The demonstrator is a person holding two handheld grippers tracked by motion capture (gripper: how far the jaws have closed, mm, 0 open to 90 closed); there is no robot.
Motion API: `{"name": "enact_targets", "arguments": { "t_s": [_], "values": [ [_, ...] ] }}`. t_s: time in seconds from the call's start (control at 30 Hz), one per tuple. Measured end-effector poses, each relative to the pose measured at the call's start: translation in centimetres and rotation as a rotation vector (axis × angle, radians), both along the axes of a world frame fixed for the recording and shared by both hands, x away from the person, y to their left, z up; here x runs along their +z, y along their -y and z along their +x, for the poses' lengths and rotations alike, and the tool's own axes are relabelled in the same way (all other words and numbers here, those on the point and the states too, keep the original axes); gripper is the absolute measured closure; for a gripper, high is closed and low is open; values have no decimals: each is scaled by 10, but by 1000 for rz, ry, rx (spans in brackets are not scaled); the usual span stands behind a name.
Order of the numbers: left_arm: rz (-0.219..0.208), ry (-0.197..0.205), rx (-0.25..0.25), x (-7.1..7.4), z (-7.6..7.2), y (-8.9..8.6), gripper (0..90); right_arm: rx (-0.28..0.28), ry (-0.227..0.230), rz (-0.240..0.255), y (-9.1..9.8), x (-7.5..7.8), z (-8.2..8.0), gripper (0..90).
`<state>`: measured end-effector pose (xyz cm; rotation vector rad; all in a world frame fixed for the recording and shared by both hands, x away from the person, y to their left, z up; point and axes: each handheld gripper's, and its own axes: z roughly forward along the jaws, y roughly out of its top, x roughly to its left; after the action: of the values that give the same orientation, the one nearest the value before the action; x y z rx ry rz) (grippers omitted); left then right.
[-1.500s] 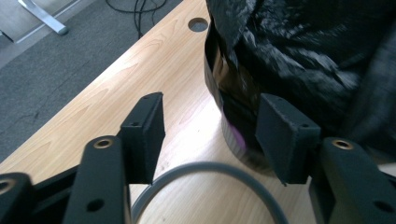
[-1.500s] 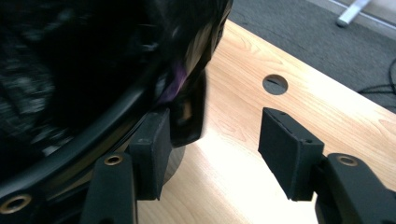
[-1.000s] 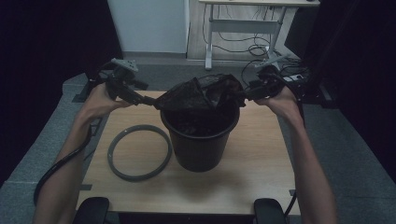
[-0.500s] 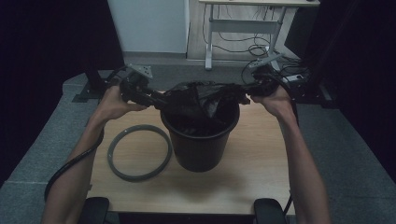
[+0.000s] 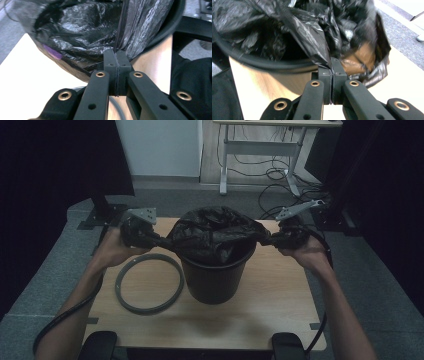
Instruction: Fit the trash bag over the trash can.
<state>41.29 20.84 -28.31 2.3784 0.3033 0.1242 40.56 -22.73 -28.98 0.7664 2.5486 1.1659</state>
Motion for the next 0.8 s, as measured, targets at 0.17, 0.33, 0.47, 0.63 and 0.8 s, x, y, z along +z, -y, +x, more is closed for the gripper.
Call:
{"name": "enact_targets", "arguments": {
  "t_s": [0.17, 0.33, 0.47, 0.63, 0.8],
  "values": [
    [-30, -30, -16, -18, -1, -3, 889, 21, -18, -6, -1, -13, -11, 880],
    [-55, -62, -26, -33, 0, -5, 891, 48, -40, -2, -7, -27, -16, 880],
    [-43, -71, -40, -42, -1, 0, 891, 80, -51, 3, -15, -32, -19, 882],
    [-26, -80, -51, -54, 0, 9, 892, 115, -73, 5, -26, -42, -23, 882],
    [-19, -86, -58, -63, 1, 15, 892, 119, -91, -1, -32, -55, -22, 884]
  ]
}}
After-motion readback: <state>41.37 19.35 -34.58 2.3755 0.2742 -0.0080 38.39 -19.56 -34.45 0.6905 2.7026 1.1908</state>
